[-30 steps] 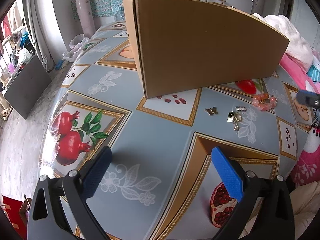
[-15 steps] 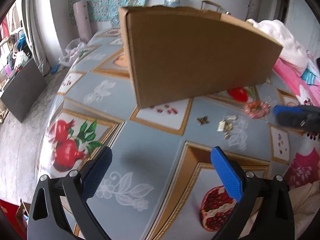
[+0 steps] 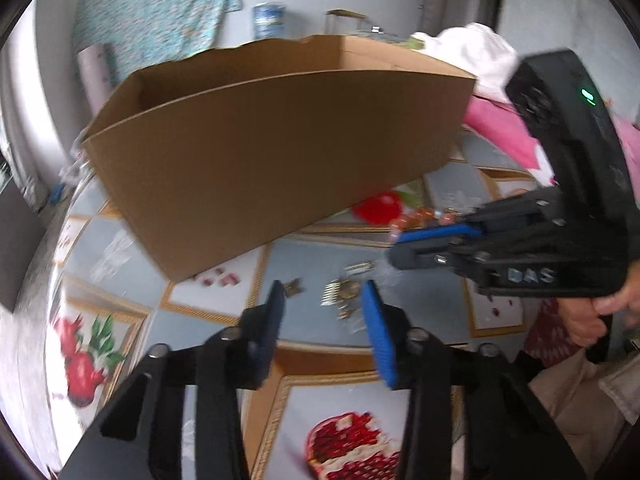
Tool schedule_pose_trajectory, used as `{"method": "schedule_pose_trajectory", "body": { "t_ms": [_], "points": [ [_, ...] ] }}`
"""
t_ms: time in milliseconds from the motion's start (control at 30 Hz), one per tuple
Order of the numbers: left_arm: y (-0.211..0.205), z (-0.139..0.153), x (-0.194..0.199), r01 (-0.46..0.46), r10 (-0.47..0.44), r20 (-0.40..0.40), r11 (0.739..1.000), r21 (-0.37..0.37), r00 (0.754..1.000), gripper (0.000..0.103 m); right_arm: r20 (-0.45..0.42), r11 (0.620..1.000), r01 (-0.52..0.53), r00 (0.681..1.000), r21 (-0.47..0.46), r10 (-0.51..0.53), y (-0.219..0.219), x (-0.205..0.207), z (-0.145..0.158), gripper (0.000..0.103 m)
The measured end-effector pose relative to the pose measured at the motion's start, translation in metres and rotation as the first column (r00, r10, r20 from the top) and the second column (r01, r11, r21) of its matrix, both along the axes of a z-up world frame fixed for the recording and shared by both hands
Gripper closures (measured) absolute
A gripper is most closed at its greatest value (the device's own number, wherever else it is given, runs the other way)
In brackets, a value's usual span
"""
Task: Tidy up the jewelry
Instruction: 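Lower the right gripper onto the small silver charm beside the gold chain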
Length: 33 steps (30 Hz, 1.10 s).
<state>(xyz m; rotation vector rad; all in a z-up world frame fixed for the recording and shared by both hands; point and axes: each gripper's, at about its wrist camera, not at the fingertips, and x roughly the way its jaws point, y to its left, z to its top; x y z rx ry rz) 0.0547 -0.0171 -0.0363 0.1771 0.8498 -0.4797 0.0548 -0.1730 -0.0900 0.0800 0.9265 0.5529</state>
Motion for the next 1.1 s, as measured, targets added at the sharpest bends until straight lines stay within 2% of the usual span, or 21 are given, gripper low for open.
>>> {"method": "schedule_pose_trajectory", "body": {
  "t_ms": [100, 167, 467, 967, 1100],
  "points": [
    [-0.002, -0.003, 0.006, 0.002, -0.002, -0.015, 1.0, 0.003, 1.0, 0.09, -0.006, 1.0, 0.009, 1.0, 0.02, -0.009, -0.002, 0.004, 0.0, 0.093],
    [-0.003, -0.005, 0.01, -0.009, 0.009, -0.022, 1.0, 0.01, 1.0, 0.094, -0.007, 1.0, 0.009, 1.0, 0.027, -0.008, -0.002, 0.005, 0.0, 0.093],
    [-0.01, -0.014, 0.017, 0.007, -0.005, -0.057, 0.999, 0.036, 0.998, 0.095, -0.023, 0.997, 0.01, 1.0, 0.075, -0.008, -0.02, 0.006, -0.003, 0.093],
    [-0.011, -0.018, 0.021, 0.004, -0.004, -0.071, 1.0, 0.011, 0.997, 0.095, -0.019, 0.997, 0.007, 1.0, 0.076, -0.005, -0.028, 0.006, -0.004, 0.093],
    [-0.006, -0.019, 0.02, -0.013, 0.012, -0.076, 1.0, -0.012, 0.997, 0.102, -0.019, 0.997, 0.01, 1.0, 0.074, -0.009, -0.025, 0.005, -0.002, 0.092]
  ]
}}
